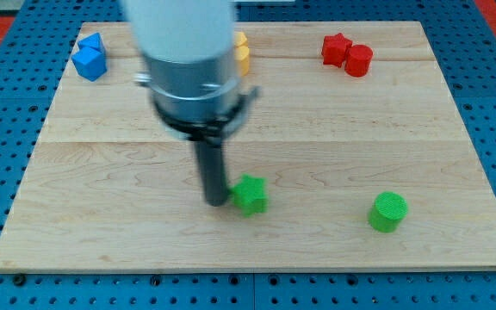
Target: Point at the yellow hexagon
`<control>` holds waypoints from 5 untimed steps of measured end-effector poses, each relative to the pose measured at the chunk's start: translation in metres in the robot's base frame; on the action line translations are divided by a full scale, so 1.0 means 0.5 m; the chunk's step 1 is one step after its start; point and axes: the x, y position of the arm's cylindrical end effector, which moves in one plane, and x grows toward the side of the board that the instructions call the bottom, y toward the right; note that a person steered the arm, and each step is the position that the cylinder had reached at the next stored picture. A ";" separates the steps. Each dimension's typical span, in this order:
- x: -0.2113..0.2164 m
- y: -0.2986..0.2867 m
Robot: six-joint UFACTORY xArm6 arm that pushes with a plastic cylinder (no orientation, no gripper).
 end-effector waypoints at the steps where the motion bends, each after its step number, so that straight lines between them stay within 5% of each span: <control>1: -0.004 0.170; 2: -0.004 0.209; 3: -0.094 0.134; 5: -0.359 -0.313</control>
